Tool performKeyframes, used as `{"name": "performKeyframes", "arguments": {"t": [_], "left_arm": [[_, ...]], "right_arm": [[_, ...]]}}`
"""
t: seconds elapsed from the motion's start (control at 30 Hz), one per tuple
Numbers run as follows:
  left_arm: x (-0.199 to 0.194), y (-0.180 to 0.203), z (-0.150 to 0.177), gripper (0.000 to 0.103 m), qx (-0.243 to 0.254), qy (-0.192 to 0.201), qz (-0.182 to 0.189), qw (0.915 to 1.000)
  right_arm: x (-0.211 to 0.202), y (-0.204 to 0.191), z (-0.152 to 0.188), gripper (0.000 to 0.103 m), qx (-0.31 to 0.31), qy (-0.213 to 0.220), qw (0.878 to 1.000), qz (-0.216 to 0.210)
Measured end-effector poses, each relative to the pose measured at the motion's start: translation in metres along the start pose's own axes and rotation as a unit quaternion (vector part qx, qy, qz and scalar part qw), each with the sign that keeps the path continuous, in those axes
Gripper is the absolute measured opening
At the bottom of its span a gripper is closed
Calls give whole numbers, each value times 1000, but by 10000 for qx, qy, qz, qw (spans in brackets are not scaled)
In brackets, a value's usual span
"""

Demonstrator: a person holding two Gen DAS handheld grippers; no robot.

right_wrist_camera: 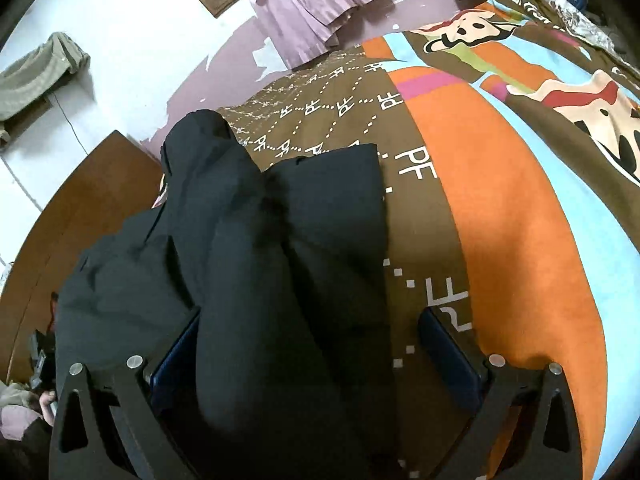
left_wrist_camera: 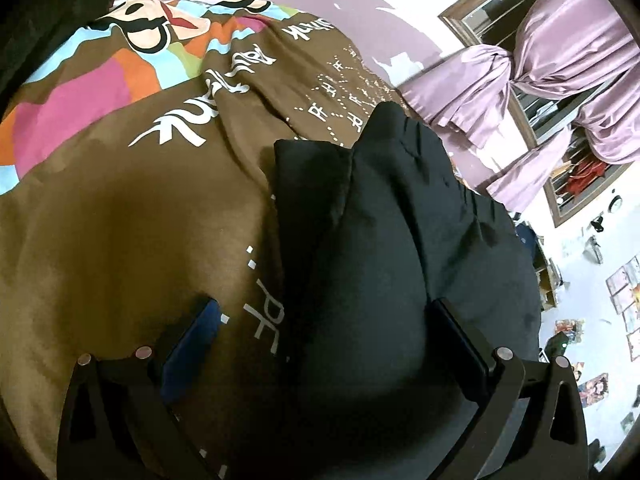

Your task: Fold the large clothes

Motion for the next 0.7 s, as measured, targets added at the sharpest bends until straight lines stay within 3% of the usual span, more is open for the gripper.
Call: {"name": "performKeyframes", "arguments": {"t": [0.2, 0.4, 0.5, 0.57, 0.6, 0.7], "left_arm": [[-1, 2, 4, 102, 72, -41, 356, 9993], [8, 22, 13, 102, 349, -366, 1030, 9934], [14, 33, 18, 102, 571, -562, 930, 9924], [16, 33, 17, 102, 487, -645, 867, 9929], [17, 33, 16, 102, 426, -672, 835, 9933], [13, 36, 15, 100, 310, -548, 641, 9960]], "right_arm": [[-1, 2, 4, 103, -7, -94, 9997, -210], [2, -12, 17, 103, -463, -298, 9985, 25], [3, -13, 18, 102, -366, -383, 9986, 40], [1, -16, 20, 92, -333, -341, 9988, 71], [-1, -19, 21, 79, -334, -306, 9990, 22], [-7, -26, 27, 66, -324, -135, 9993, 87]]}}
Point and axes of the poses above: each gripper's, at about its wrist camera, not at the fingertips, and x roughly the way its jaws point, y to its right, z to its underside, the point moved 4 cm from there along x, roughly the way its jaws point, and after that the axes turned 11 degrees about x, right-handed, at the moved point
